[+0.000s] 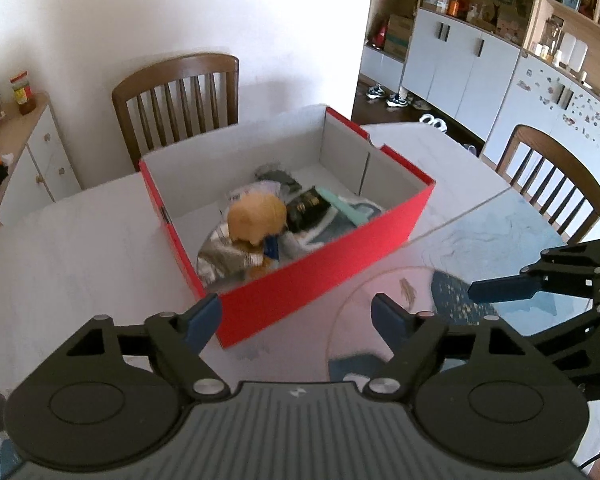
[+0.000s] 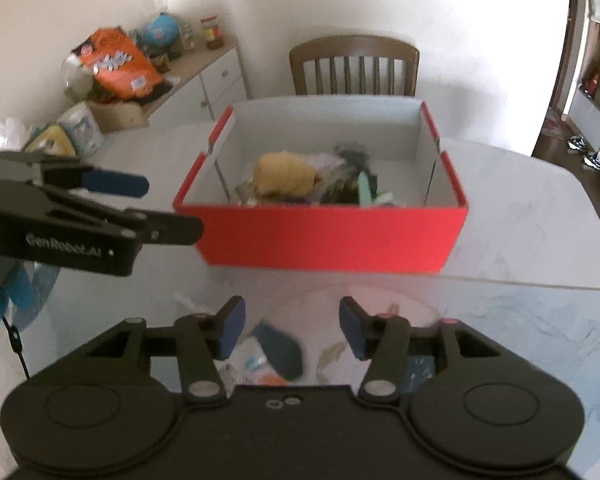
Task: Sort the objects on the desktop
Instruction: 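Withdraw both tools toward the white cable and sausage pouch on the table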
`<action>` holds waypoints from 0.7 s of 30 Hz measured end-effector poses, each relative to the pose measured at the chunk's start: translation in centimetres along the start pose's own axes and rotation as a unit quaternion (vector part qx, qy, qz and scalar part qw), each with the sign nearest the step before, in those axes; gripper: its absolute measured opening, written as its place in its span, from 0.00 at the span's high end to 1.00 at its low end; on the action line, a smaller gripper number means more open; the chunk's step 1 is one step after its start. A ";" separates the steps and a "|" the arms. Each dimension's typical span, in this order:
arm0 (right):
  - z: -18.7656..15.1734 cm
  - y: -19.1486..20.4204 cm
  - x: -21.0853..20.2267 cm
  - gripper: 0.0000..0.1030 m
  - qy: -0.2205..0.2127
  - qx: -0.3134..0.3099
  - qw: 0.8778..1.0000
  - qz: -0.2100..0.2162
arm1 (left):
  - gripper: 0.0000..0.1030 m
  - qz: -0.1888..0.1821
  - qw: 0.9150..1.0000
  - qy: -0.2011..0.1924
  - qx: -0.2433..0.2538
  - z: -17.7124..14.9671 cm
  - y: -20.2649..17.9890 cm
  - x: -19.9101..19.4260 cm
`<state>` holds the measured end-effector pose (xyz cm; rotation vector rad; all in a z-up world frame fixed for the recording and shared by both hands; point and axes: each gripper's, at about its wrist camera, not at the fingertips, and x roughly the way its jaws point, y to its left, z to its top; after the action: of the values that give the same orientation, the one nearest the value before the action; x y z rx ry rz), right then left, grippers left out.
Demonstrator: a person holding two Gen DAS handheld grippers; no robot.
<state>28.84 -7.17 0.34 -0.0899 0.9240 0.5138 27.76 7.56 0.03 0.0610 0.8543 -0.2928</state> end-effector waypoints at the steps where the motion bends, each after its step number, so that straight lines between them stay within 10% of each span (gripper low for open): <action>1: -0.4 0.2 0.1 0.47 0.002 -0.001 1.000 0.001 | 0.21 -0.002 1.000 0.001 -0.002 -0.4 0.1 0.1; 6: -2.3 1.1 0.4 0.27 0.003 -0.011 1.000 0.003 | 0.16 -0.008 1.000 0.004 -0.010 -2.1 0.7 0.3; 21: -6.6 4.5 2.8 0.15 -0.002 -0.051 0.999 0.016 | 0.01 0.000 0.999 0.026 -0.038 -5.9 3.3 2.3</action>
<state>23.27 -4.07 -5.21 -0.1663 0.8960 0.5896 25.80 11.20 -5.80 -0.0027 0.9159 -0.2592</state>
